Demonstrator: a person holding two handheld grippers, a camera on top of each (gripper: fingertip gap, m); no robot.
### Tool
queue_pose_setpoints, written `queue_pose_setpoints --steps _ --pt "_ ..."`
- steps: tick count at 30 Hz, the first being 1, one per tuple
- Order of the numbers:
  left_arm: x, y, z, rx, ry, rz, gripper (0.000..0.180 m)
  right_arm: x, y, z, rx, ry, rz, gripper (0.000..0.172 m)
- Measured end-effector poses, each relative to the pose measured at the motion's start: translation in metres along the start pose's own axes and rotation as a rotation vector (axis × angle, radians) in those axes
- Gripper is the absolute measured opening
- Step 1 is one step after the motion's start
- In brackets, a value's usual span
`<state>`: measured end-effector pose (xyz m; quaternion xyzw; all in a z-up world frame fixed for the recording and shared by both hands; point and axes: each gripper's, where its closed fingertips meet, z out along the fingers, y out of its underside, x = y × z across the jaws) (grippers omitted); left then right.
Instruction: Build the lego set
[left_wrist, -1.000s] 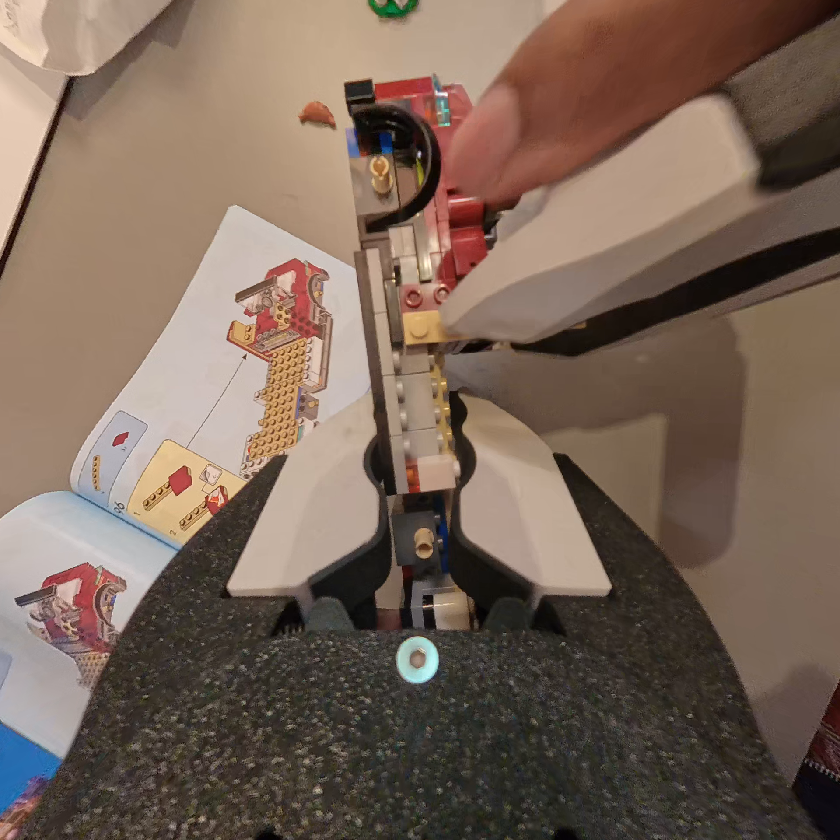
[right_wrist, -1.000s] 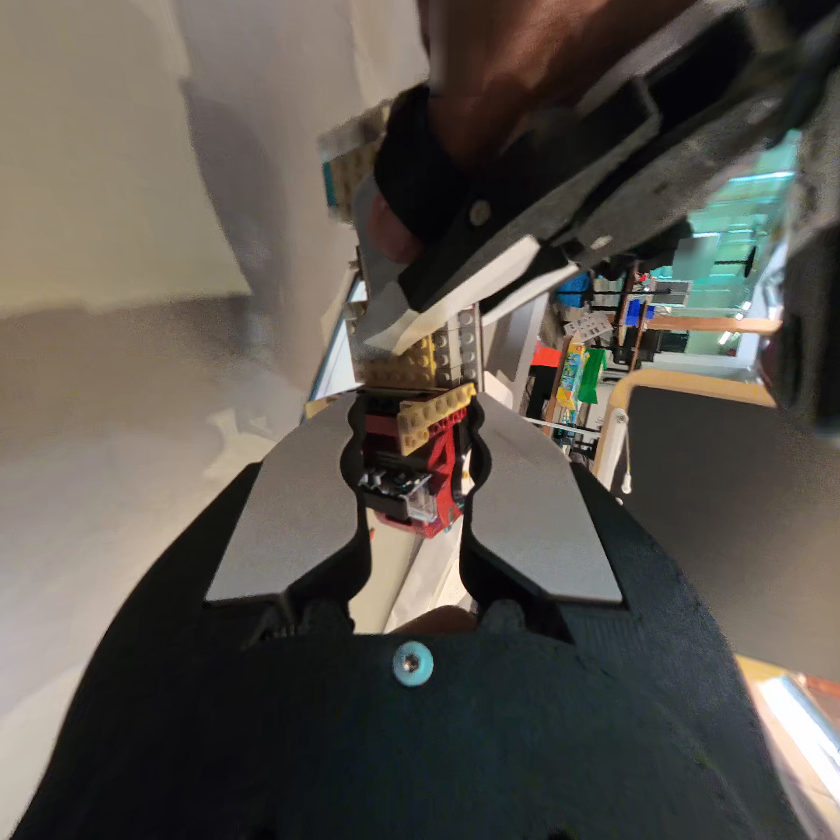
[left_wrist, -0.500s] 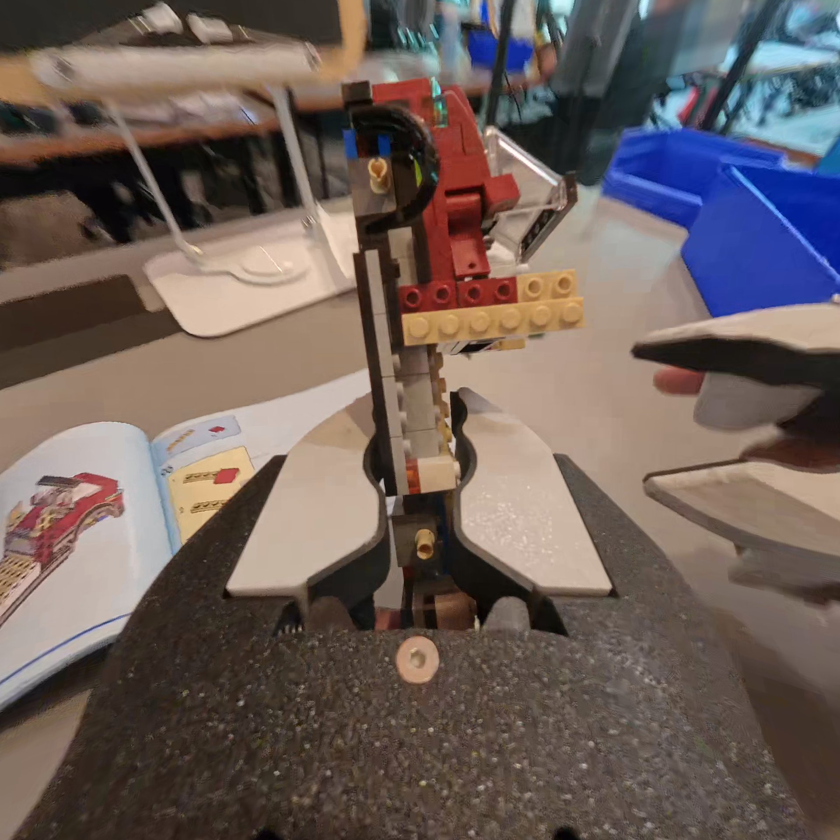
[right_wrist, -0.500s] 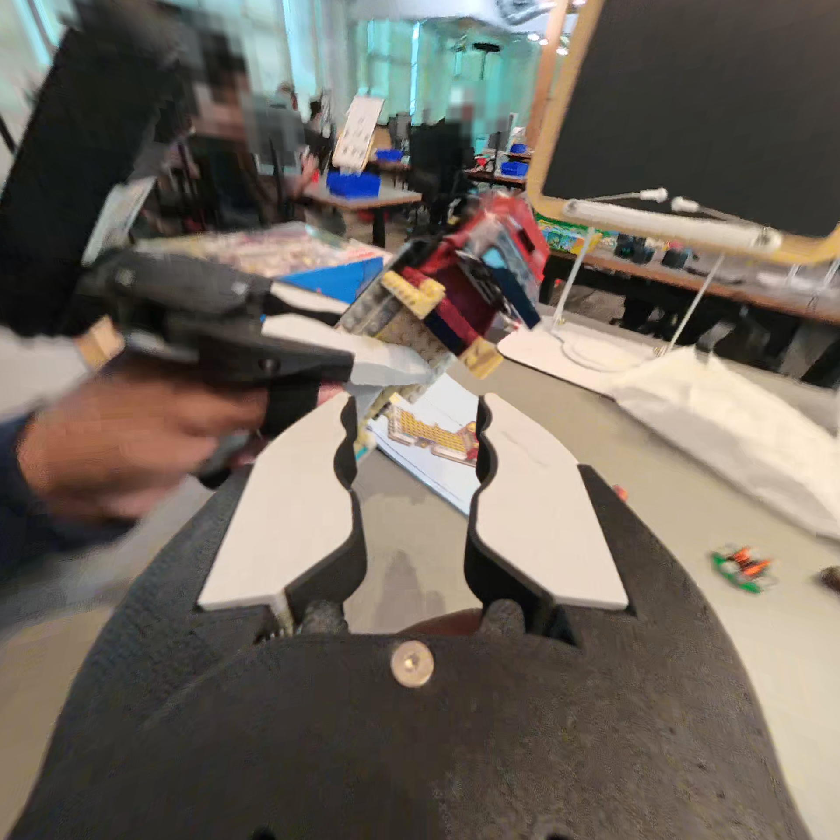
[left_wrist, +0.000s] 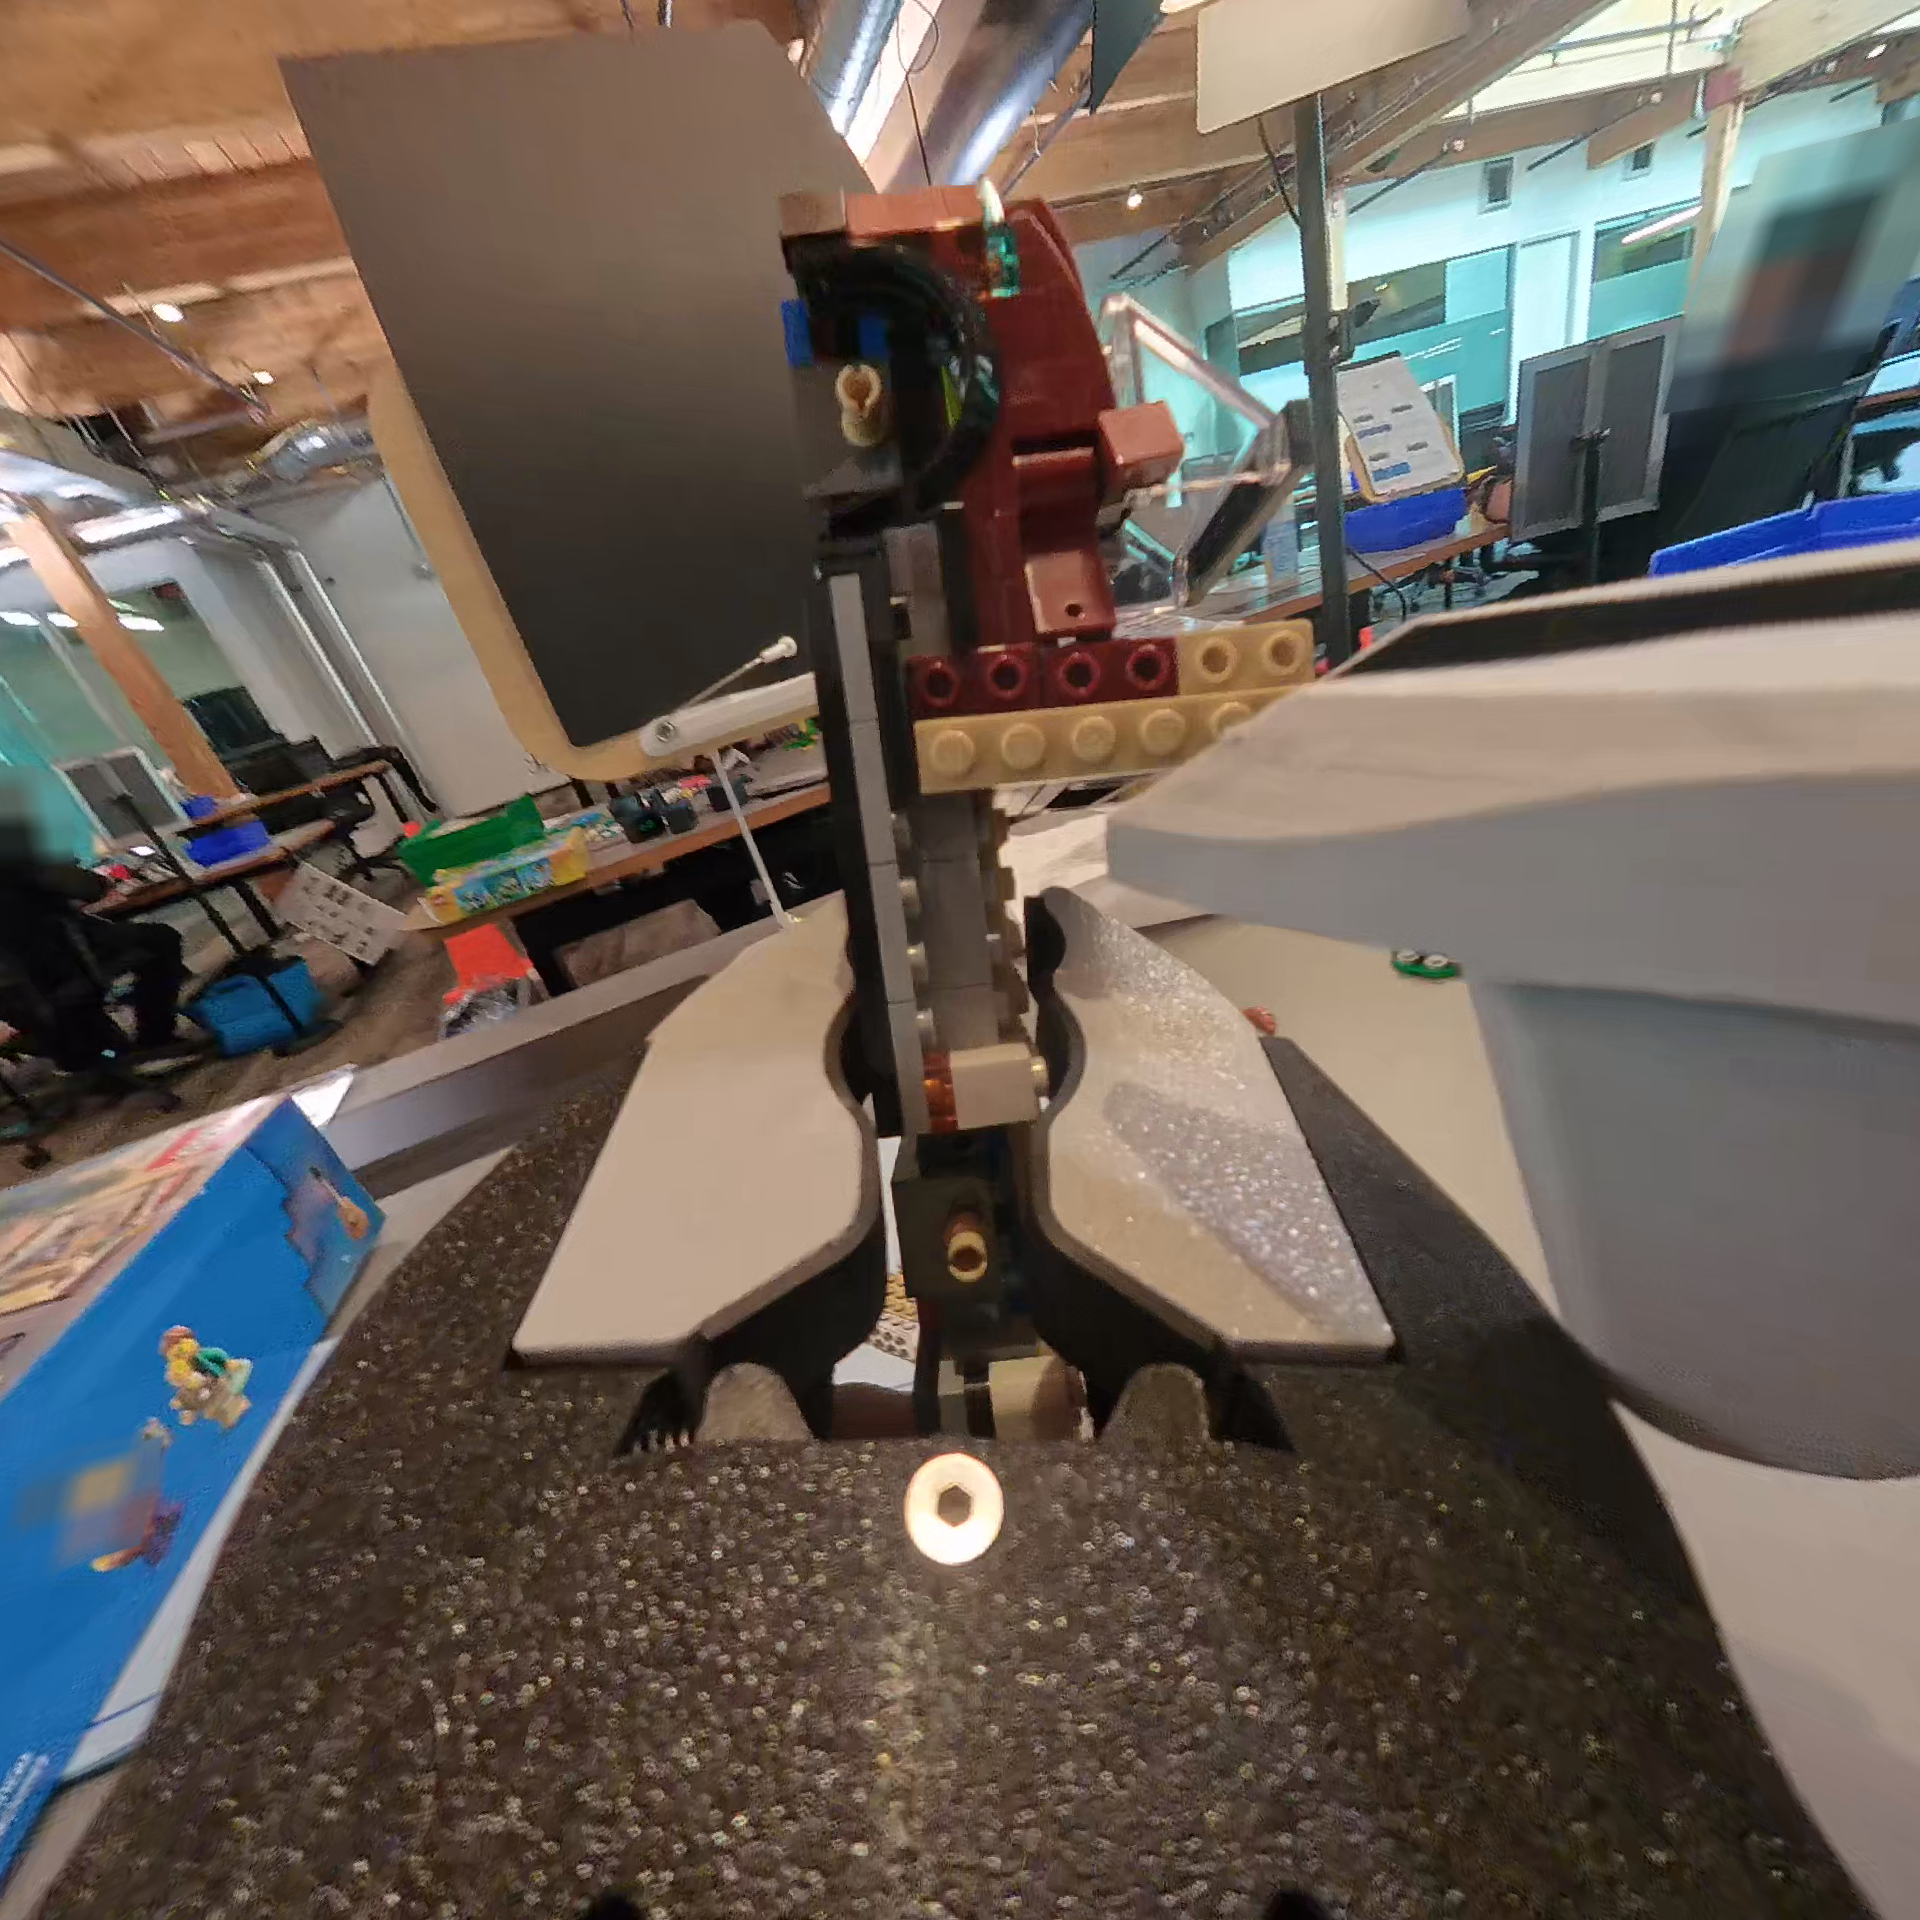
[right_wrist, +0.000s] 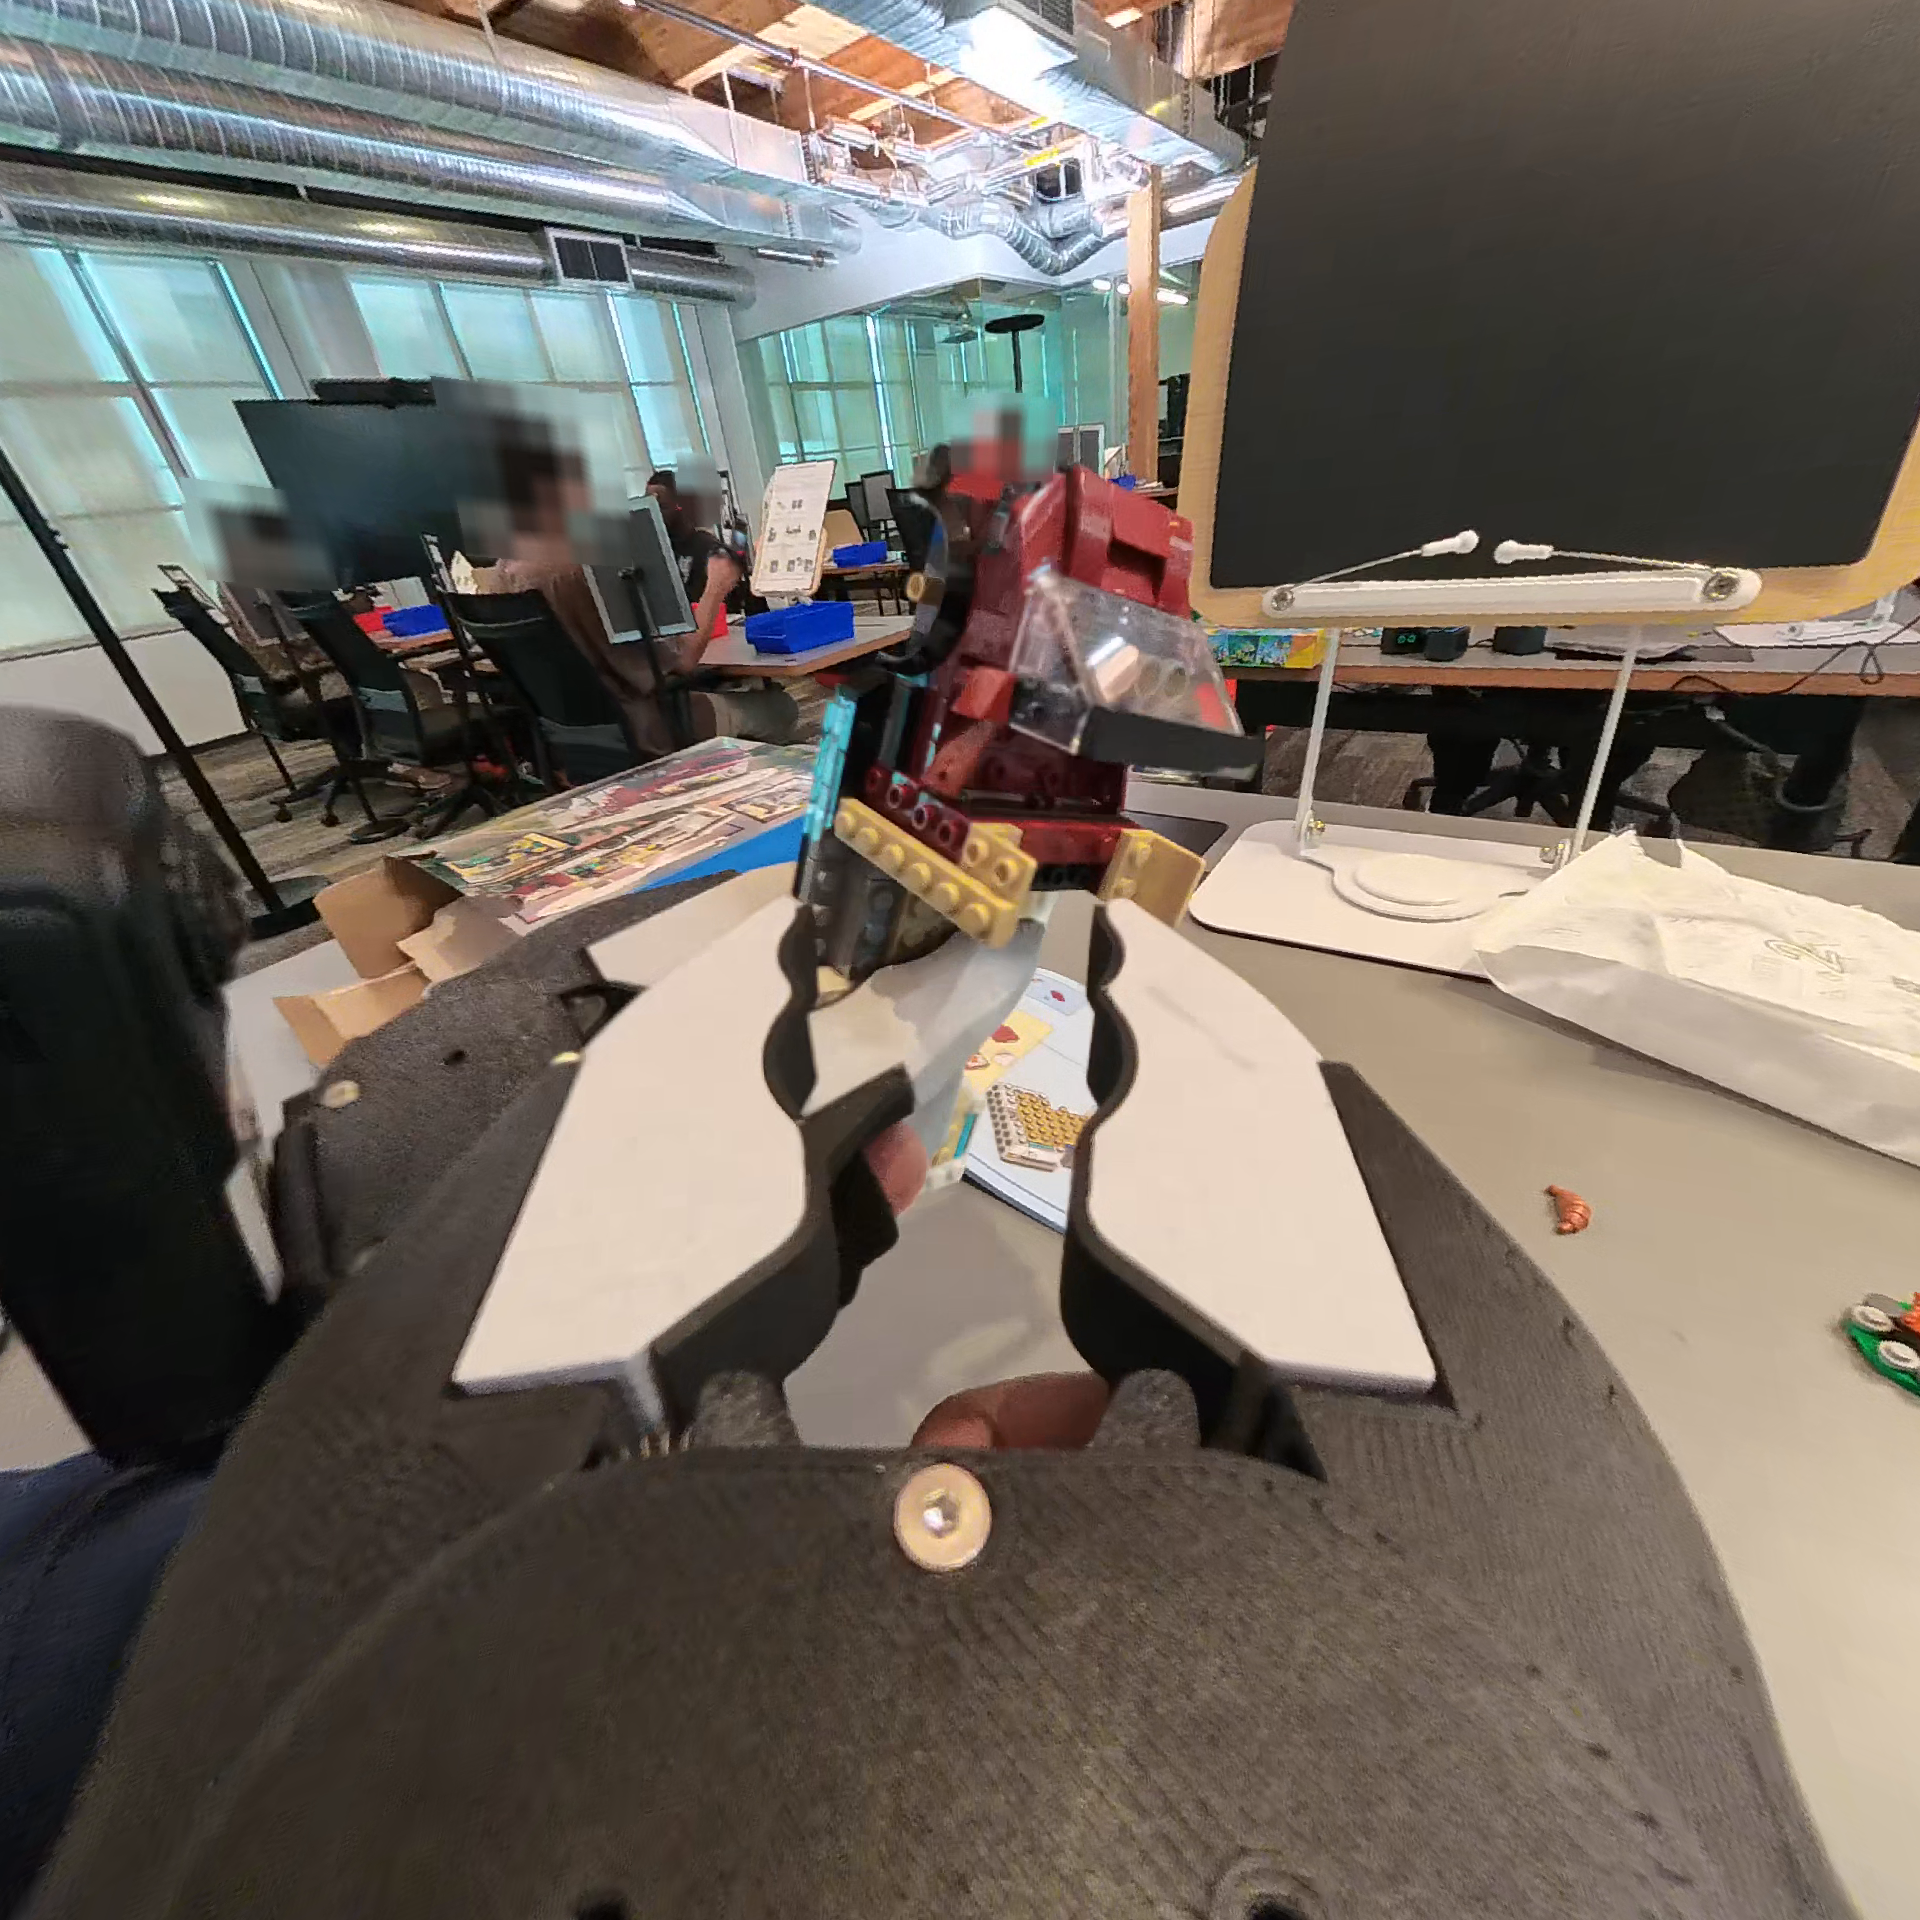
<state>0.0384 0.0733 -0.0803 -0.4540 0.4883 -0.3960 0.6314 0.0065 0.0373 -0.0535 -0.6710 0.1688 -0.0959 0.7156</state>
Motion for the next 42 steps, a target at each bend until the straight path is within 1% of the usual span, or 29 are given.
queue_pose_setpoints --steps 4,7,9,11,15,20,27,42 --pt "-0.002 -0.007 -0.003 0.087 -0.008 0.04 0.026 -0.007 -0.001 0.001 -0.005 -0.053 0.037 0.044" --pt "-0.005 -0.018 -0.009 0.177 -0.019 0.067 0.027 -0.01 -0.006 -0.002 0.031 -0.09 0.069 0.037" --pt "-0.006 -0.022 -0.012 0.211 -0.022 0.067 0.027 -0.014 -0.01 -0.004 0.053 -0.117 0.082 0.033" --pt "-0.004 -0.024 -0.013 0.226 -0.012 0.061 0.027 -0.017 -0.009 -0.004 0.045 -0.132 0.085 0.034" --pt "0.0 -0.029 -0.016 0.258 -0.033 0.121 0.027 -0.018 -0.011 -0.004 0.063 -0.136 0.124 0.032" --pt "-0.004 -0.031 -0.018 0.285 -0.055 0.097 0.027 -0.024 -0.012 -0.005 0.088 -0.163 0.179 0.022" --pt "-0.005 -0.037 -0.024 0.341 -0.086 0.107 0.027 -0.029 -0.016 -0.01 0.141 -0.167 0.208 0.023" --pt "-0.009 -0.043 -0.03 0.38 -0.109 0.168 0.027 -0.033 -0.02 -0.012 0.178 -0.213 0.265 0.021"
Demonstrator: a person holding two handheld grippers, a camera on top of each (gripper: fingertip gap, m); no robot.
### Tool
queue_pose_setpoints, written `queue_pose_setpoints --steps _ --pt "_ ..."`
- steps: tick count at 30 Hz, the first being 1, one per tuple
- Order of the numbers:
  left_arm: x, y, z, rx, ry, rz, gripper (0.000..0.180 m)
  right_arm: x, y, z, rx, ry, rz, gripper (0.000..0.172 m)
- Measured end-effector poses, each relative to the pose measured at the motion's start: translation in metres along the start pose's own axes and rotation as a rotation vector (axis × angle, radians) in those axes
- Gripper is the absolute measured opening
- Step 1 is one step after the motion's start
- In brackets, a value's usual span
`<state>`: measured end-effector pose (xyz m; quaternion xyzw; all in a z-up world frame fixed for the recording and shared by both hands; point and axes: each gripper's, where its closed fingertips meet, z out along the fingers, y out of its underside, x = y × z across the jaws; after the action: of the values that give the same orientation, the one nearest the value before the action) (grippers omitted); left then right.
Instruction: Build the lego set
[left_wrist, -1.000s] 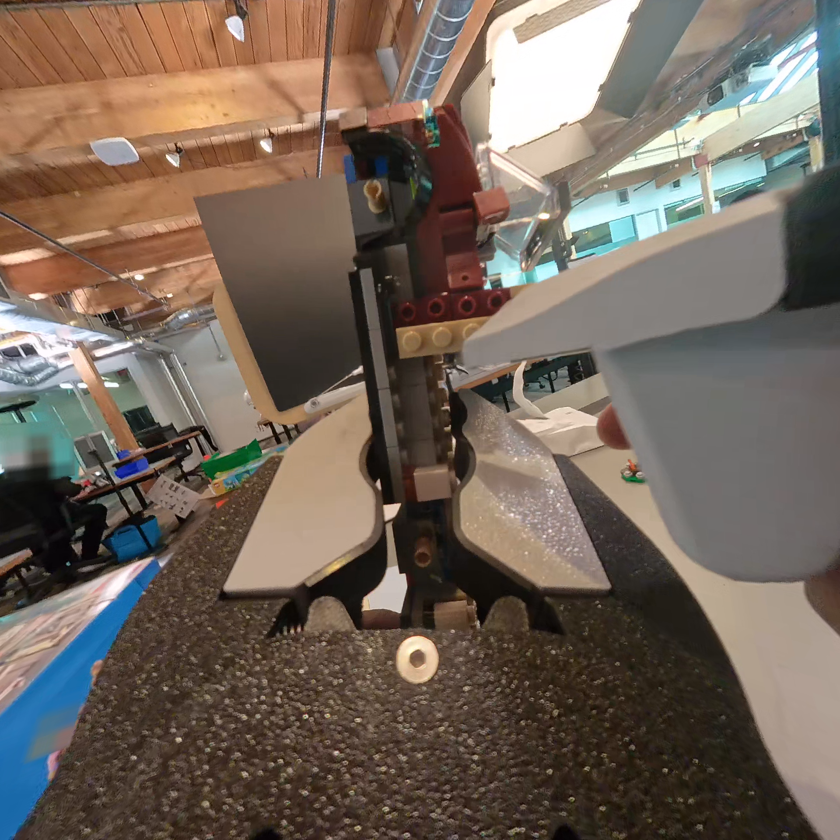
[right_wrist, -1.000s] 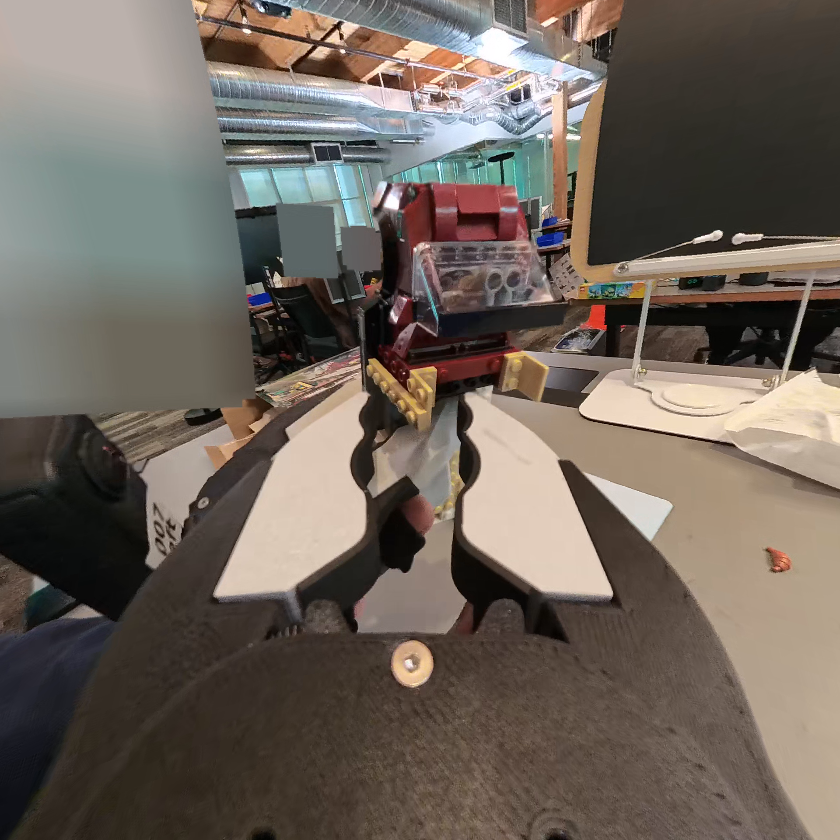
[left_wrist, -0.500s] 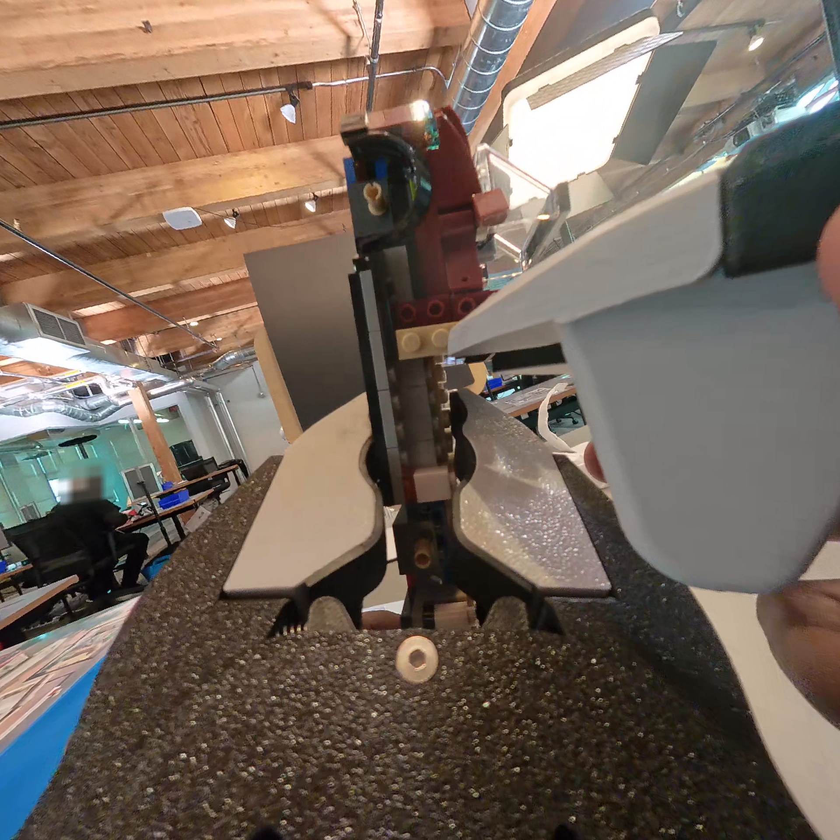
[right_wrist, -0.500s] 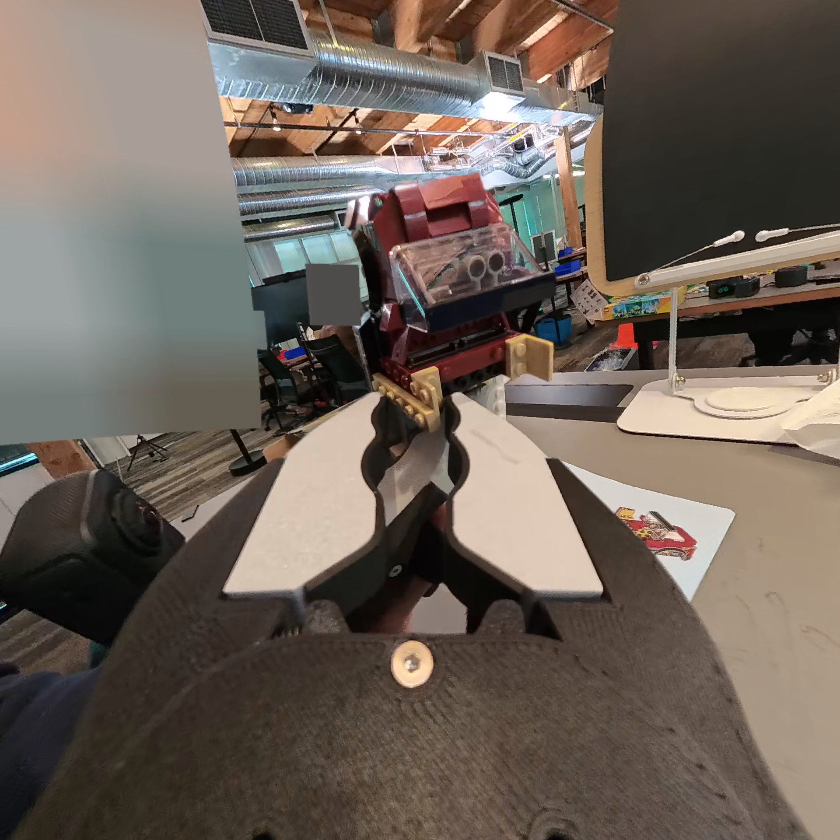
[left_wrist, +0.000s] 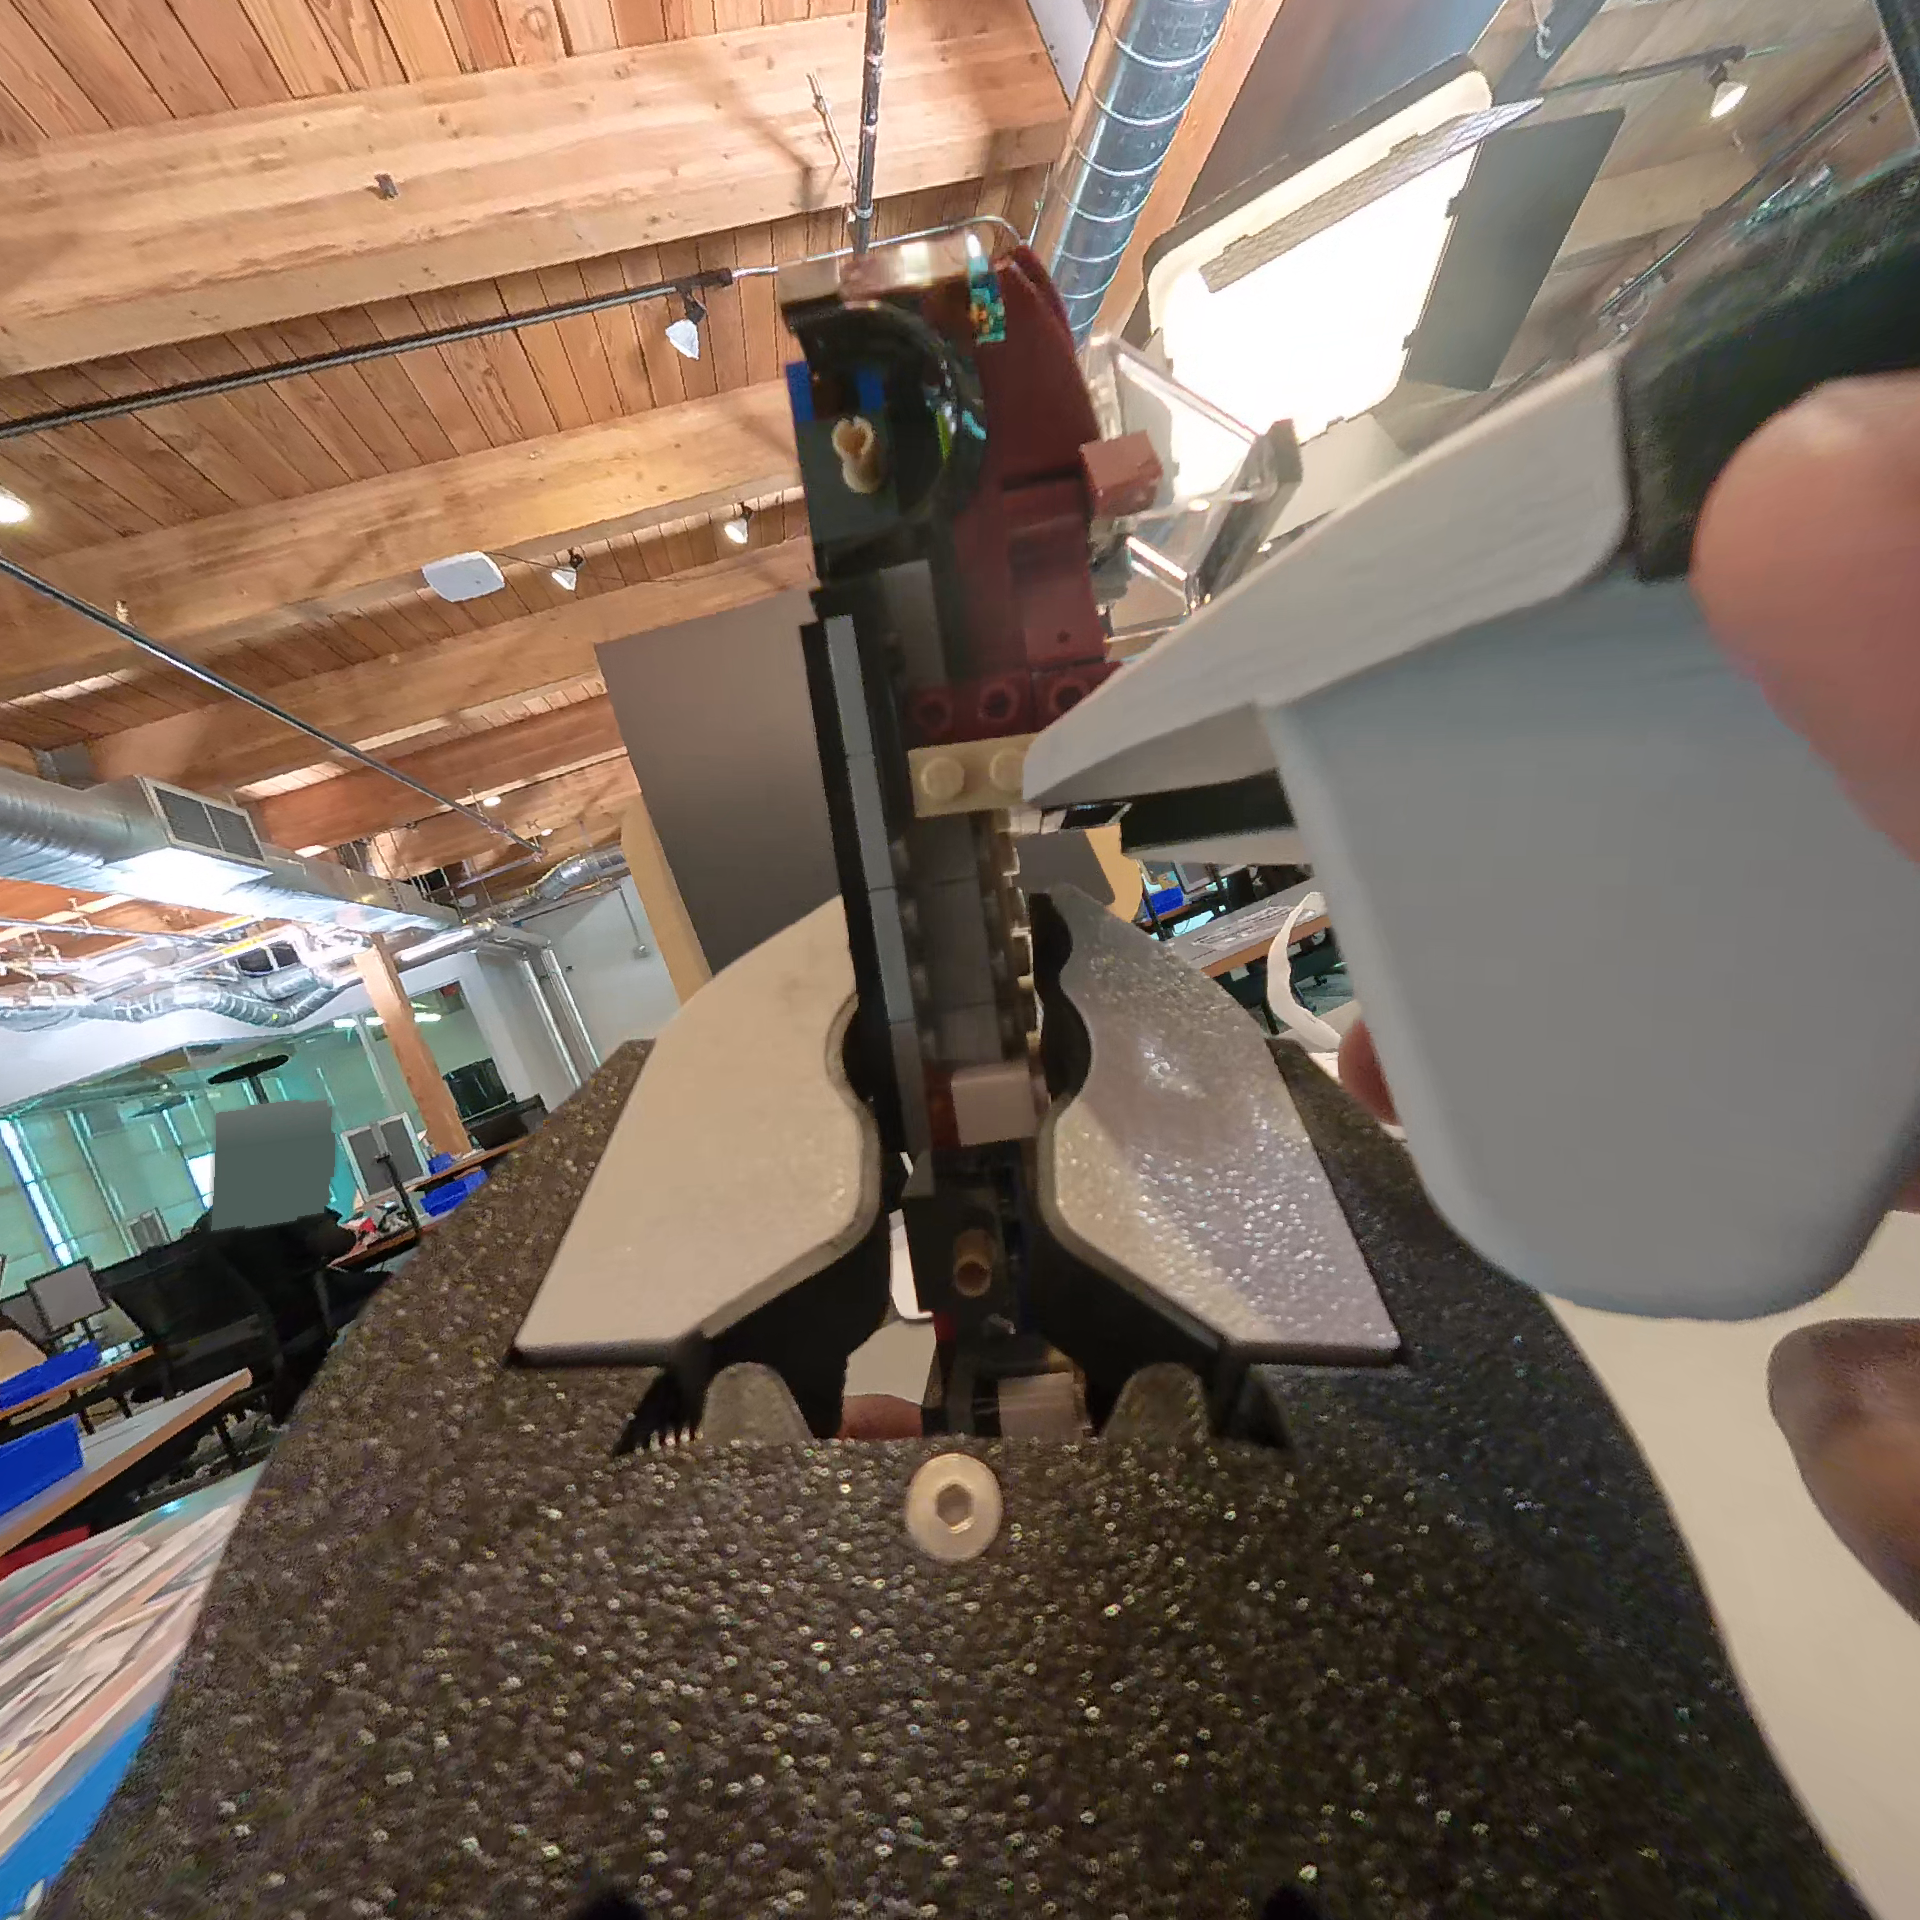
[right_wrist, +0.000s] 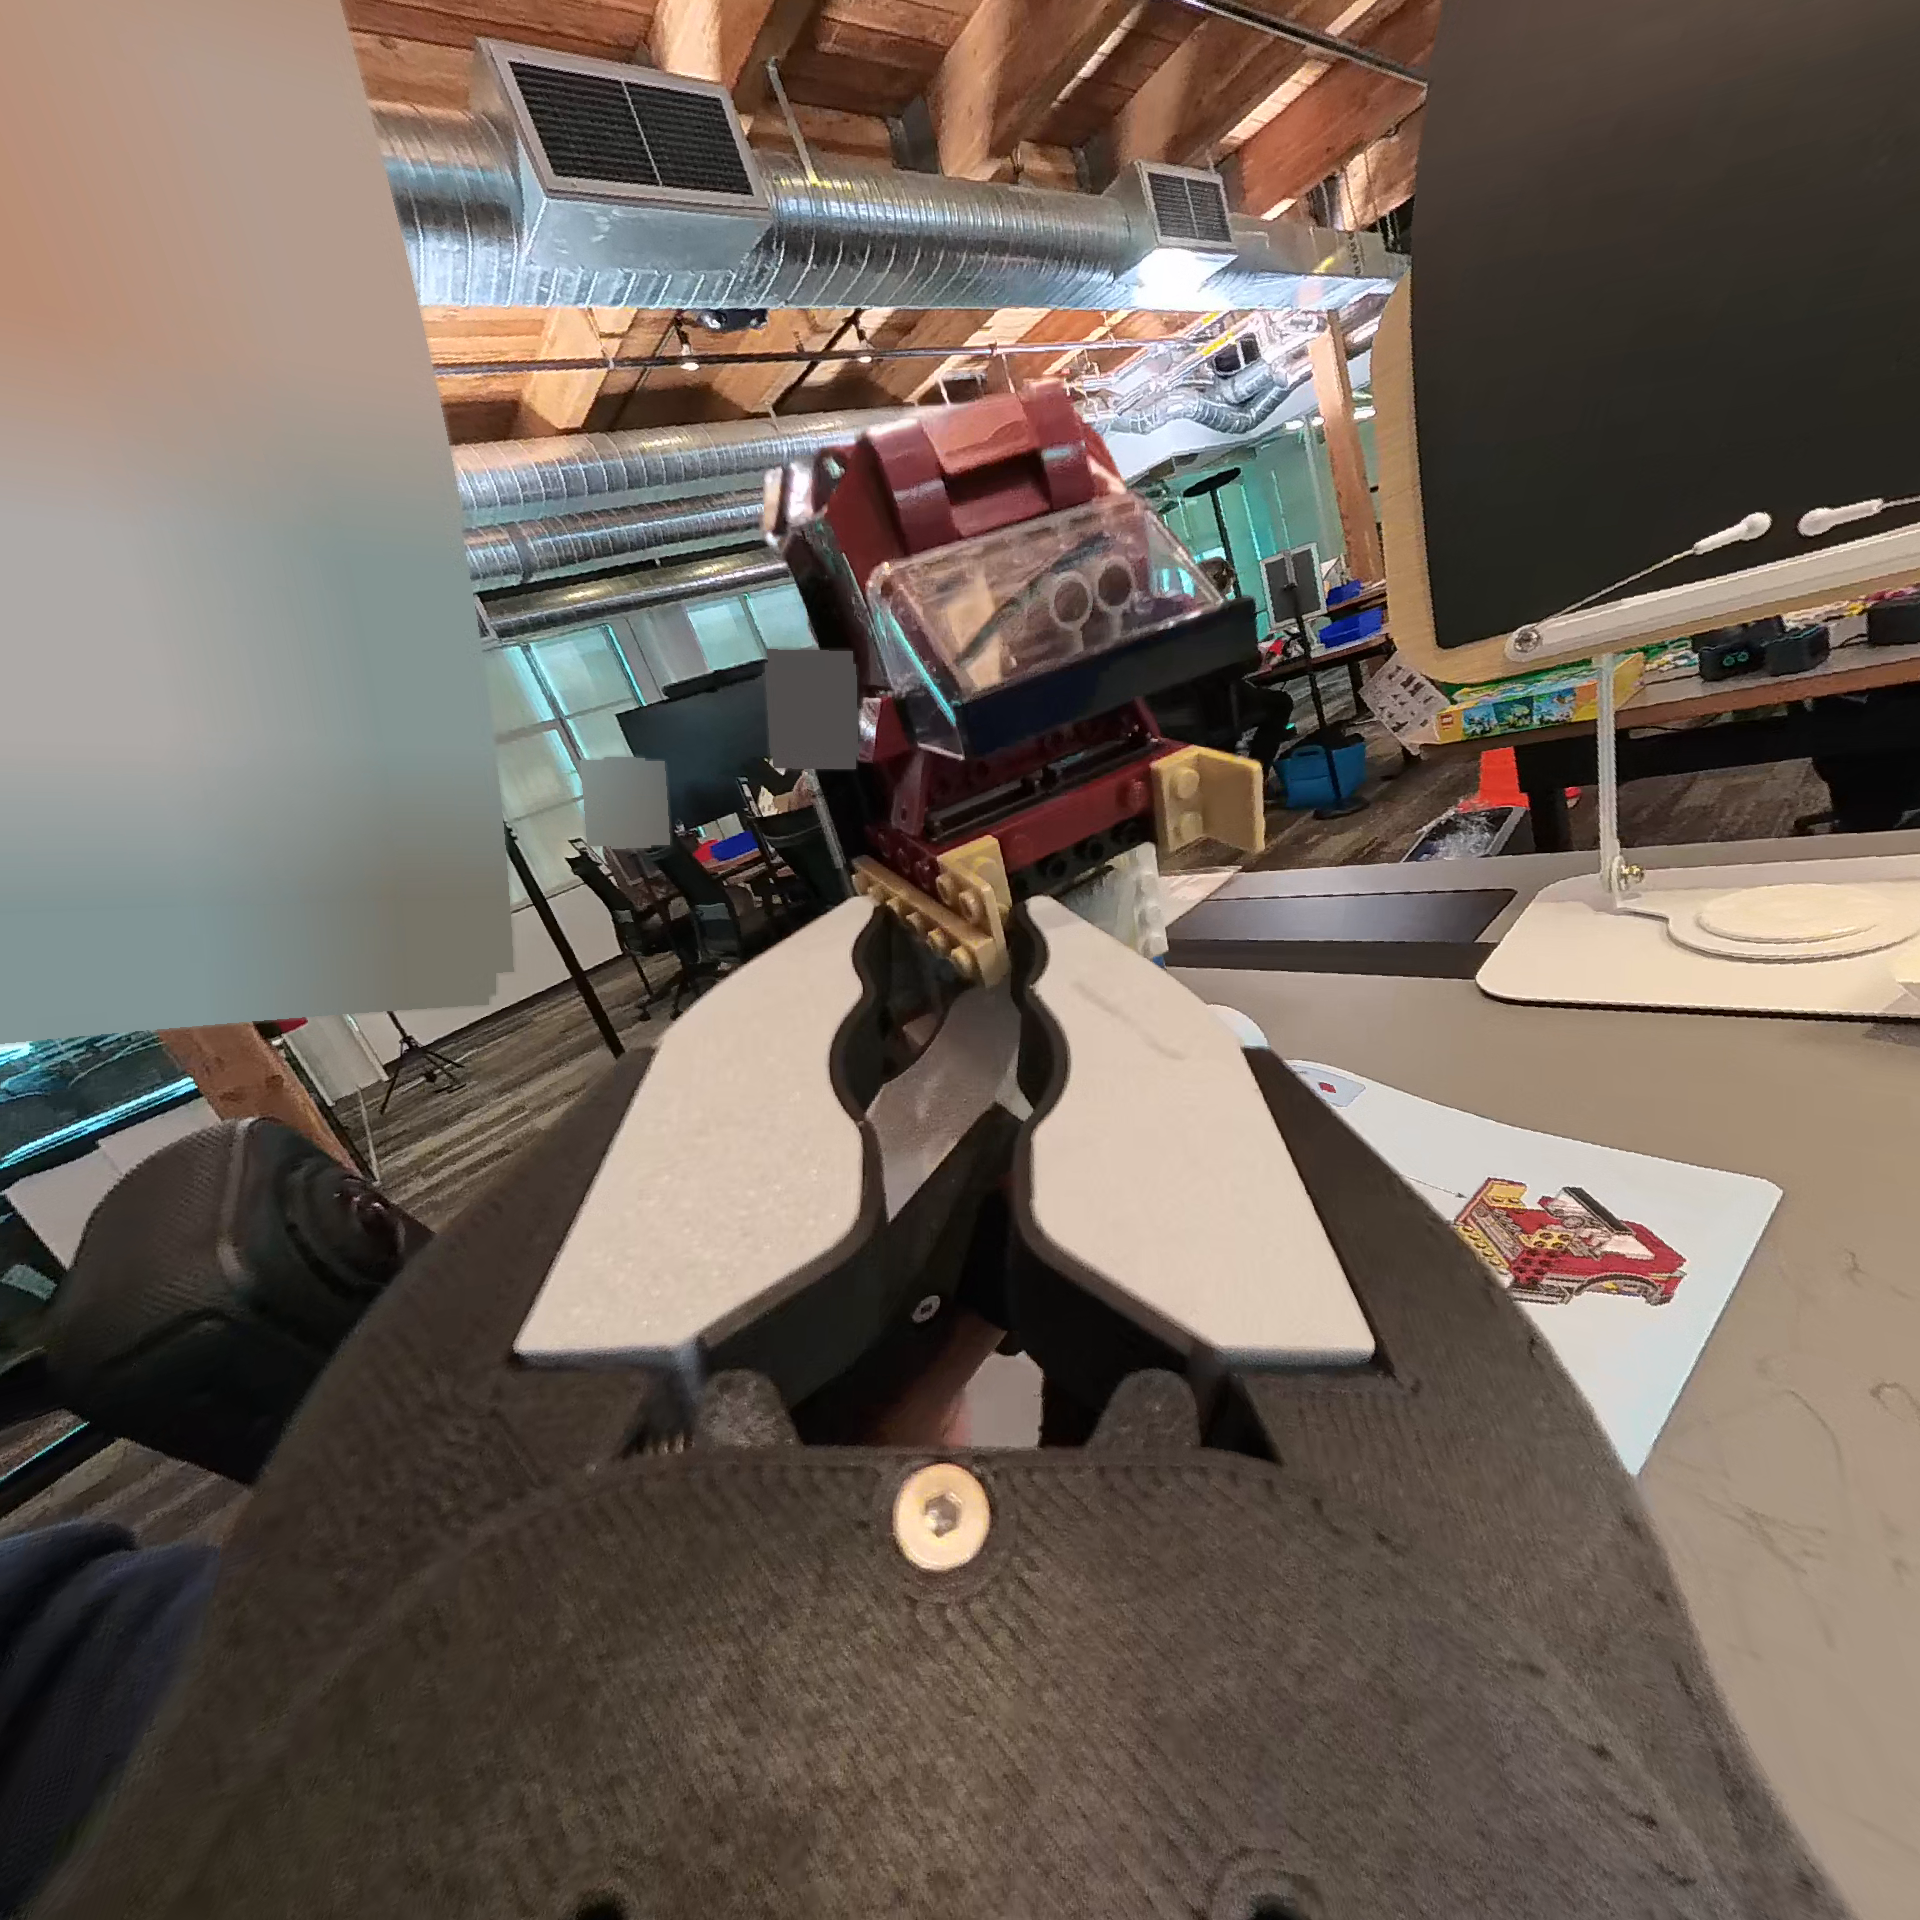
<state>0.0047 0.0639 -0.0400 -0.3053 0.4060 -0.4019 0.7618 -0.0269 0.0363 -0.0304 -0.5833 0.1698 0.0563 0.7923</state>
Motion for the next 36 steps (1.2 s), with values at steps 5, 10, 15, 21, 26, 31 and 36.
queue_pose_setpoints --steps 5,10,15,21,26,31,36 --pt "-0.001 -0.004 -0.002 0.023 0.013 0.011 0.026 -0.004 -0.001 -0.001 0.006 -0.014 -0.009 0.021" --pt "-0.001 -0.007 -0.003 0.036 0.02 0.006 0.027 -0.006 -0.002 -0.002 0.01 -0.018 -0.009 0.02" --pt "-0.001 -0.007 -0.003 0.037 0.021 0.003 0.027 -0.005 -0.001 -0.002 0.002 -0.02 -0.003 0.02" --pt "-0.003 -0.005 -0.003 0.031 0.018 -0.046 0.027 -0.007 0.001 0.0 -0.013 -0.034 -0.023 0.021" --pt "-0.004 -0.004 -0.003 0.025 0.046 -0.099 0.026 -0.006 0.003 0.001 -0.023 -0.022 -0.074 0.02" --pt "0.001 0.001 -0.002 -0.003 0.106 -0.204 0.026 -0.003 0.006 0.003 -0.049 0.005 -0.122 0.023" --pt "-0.002 0.011 0.001 -0.054 0.144 -0.419 0.025 0.004 0.007 -0.003 -0.053 0.018 -0.143 0.026"
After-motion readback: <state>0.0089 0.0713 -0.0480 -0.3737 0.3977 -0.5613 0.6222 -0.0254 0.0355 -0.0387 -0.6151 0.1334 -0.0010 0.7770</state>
